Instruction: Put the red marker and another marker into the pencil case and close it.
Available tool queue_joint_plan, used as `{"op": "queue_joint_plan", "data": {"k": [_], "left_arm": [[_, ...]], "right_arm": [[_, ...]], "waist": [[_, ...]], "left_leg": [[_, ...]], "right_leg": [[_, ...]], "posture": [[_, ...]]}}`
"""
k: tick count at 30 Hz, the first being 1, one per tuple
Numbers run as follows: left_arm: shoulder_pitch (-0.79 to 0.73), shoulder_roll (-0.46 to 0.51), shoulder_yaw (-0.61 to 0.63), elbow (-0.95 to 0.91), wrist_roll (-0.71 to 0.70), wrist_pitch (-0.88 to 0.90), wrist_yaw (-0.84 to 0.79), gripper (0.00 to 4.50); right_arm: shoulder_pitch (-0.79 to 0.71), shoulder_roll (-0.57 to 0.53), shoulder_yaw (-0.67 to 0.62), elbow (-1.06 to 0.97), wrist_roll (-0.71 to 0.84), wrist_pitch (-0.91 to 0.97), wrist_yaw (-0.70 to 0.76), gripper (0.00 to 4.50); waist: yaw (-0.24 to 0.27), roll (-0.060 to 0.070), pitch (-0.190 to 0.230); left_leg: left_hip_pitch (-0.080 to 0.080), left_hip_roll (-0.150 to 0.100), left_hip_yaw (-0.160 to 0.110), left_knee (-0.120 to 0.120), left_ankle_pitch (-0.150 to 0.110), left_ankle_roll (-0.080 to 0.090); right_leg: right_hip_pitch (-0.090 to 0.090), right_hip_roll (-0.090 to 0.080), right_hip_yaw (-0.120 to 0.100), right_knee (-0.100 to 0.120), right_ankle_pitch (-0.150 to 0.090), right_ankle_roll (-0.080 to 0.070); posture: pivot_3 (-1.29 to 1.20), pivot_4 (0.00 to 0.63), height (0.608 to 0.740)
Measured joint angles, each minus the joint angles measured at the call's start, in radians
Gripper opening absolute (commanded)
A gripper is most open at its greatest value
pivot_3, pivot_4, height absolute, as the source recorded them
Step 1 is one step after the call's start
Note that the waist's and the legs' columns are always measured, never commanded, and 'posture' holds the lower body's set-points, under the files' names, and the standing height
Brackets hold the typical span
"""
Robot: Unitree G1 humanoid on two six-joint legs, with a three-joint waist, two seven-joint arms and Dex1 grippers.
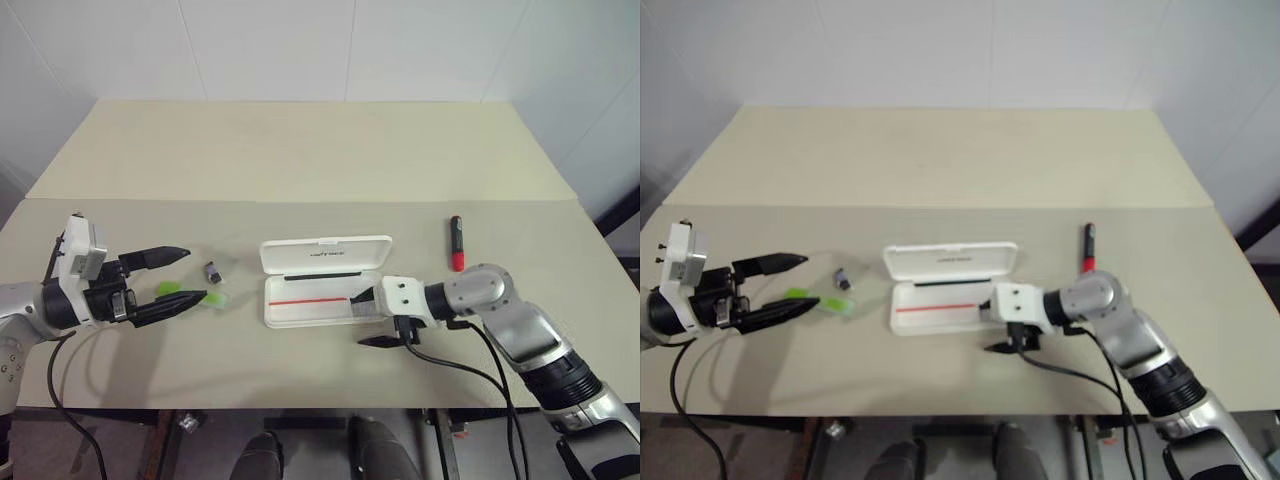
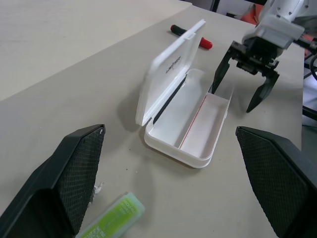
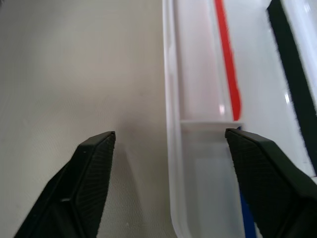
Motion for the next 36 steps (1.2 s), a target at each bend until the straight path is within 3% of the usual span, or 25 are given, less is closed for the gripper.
{"op": "queue_joint_plan", "data": {"k": [8,18,27,36], "left_arm": [[-0.012,-0.004,-0.025,0.0,0.001,-0.007,-0.001,4.5],[-0.025,-0.023,-0.043,0.0,0.003,-0.025,0.0,4.5],[-0.031,-0.036,-0.059,0.0,0.008,-0.04,0.0,4.5],[-0.031,-0.038,-0.059,0.0,0.008,-0.043,0.001,4.5]], "right_arm": [[-0.002,-0.031,-0.085,-0.041,0.118,0.053,0.007,4.48],[-0.07,-0.145,-0.094,0.059,0.091,0.086,0.01,4.48],[-0.199,-0.127,-0.092,0.267,-0.025,0.044,-0.114,4.48],[-0.282,-0.002,-0.09,0.438,-0.144,0.104,-0.364,4.48]], "waist": [[0.001,0.0,0.0],[0.0,0.0,0.0],[-0.001,0.0,0.0],[-0.003,0.0,0.0]], "left_leg": [[0.0,0.0,0.0,0.0,0.0,0.0],[0.0,0.0,0.0,0.0,0.0,0.0],[0.0,0.0,0.001,0.001,0.0,0.0],[0.0,0.0,0.0,0.001,0.0,0.0]], "right_leg": [[0.0,0.0,0.0,0.0,0.0,0.0],[0.0,0.0,0.0,0.0,0.0,0.0],[0.0,0.0,0.0,-0.001,0.0,0.0],[0.0,0.0,0.0,0.0,0.0,0.0]], "posture": [[0.0,0.15,0.74],[0.0,0.15,0.74],[0.0,0.15,0.74],[0.0,0.15,0.74]]}}
